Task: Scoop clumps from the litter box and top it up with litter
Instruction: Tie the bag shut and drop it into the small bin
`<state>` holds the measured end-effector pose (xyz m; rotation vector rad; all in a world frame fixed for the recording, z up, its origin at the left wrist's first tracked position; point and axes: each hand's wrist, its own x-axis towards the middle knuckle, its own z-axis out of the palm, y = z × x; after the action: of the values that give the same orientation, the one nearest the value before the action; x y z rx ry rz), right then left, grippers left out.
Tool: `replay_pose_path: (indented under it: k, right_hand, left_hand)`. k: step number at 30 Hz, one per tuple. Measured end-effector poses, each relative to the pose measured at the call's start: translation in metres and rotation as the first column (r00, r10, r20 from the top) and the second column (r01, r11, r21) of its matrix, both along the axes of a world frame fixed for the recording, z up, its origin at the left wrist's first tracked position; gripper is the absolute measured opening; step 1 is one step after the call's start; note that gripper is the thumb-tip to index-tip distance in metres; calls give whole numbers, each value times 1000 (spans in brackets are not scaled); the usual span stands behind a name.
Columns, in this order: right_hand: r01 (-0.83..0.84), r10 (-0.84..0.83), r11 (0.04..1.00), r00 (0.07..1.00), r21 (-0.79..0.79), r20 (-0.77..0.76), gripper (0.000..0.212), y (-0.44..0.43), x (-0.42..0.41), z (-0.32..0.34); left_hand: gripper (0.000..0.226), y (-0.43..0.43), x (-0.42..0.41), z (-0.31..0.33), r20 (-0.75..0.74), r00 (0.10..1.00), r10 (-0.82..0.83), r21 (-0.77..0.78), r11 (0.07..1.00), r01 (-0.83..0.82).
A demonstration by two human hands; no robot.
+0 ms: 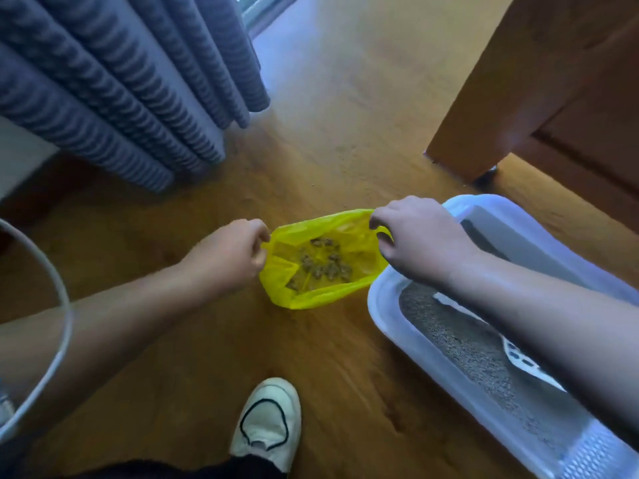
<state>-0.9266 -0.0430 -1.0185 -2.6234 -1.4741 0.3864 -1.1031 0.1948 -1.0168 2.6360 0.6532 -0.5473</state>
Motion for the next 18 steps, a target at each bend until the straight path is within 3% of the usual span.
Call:
replay_pose_path:
  k: [2,4,7,13,18]
  right_hand:
    - [18,-1,974,997,-226,75,18,18,0,-11]
    - [92,-59,890,994,-446,89,23,30,-2,-20]
    - [157,-134,759,987,-632,85,38,40,-9,-29]
    - [185,-163,769,982,-612,91,31,40,-13,-30]
    - [148,-124,745,989,-650,83,20,42,-11,-25]
  left_hand:
    - [17,3,-14,-19,-79,996,32,-39,999,-35]
    - [32,-4,-21,-32,-99,995,-3,-74,997,-5]
    - [52,-17,-26,-42,-116,986,-116,-46,993,111]
    - [61,-26,-21,-52,-237,941,-243,88,959,270]
    - [28,-27,-17,-57,-251,939,-235,87,961,263]
